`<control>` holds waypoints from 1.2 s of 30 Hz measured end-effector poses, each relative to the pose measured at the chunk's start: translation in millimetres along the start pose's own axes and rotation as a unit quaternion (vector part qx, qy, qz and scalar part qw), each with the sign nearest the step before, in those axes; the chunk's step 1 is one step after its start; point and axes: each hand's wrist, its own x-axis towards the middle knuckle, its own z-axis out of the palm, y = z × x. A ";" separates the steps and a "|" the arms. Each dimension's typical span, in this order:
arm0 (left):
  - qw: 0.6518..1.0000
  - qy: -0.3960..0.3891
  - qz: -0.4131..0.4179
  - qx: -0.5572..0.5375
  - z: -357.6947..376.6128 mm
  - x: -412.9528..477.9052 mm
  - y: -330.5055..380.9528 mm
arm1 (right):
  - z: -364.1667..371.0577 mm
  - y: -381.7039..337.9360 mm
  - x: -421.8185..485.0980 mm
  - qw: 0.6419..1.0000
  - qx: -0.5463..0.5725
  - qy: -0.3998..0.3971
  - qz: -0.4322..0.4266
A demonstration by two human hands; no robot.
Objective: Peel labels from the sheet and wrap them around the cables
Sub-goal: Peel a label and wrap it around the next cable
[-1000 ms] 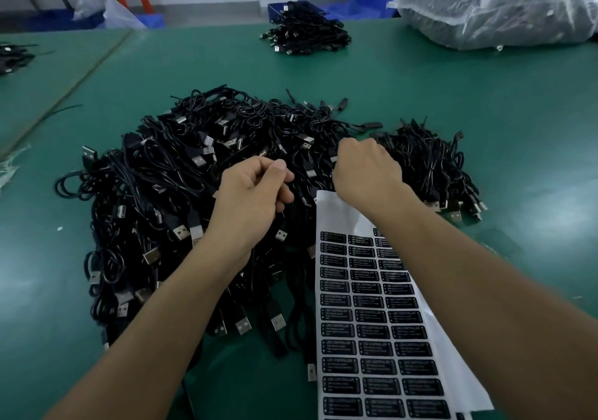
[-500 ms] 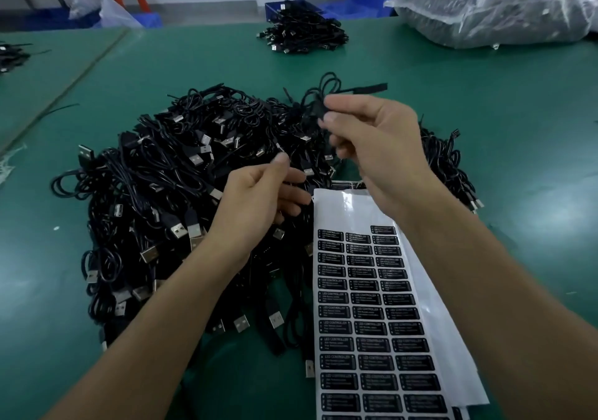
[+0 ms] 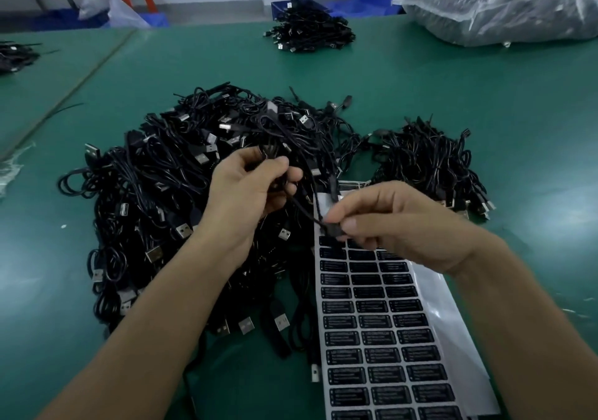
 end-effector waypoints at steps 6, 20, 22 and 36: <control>0.994 0.038 0.040 -0.094 -3.5 -1.9 2.0 | -5.1 9.0 -2.7 0.987 0.085 0.138 0.016; 0.930 0.059 0.259 0.253 2.0 -13.3 11.5 | -4.7 9.1 -2.6 0.912 0.068 0.397 -0.076; 0.890 0.025 0.278 0.360 4.3 -18.4 11.6 | -2.2 8.9 -2.9 0.933 0.050 0.345 -0.087; 0.942 -0.063 0.175 0.279 8.7 -17.1 10.3 | -2.9 18.4 -6.8 0.917 -0.341 0.192 0.077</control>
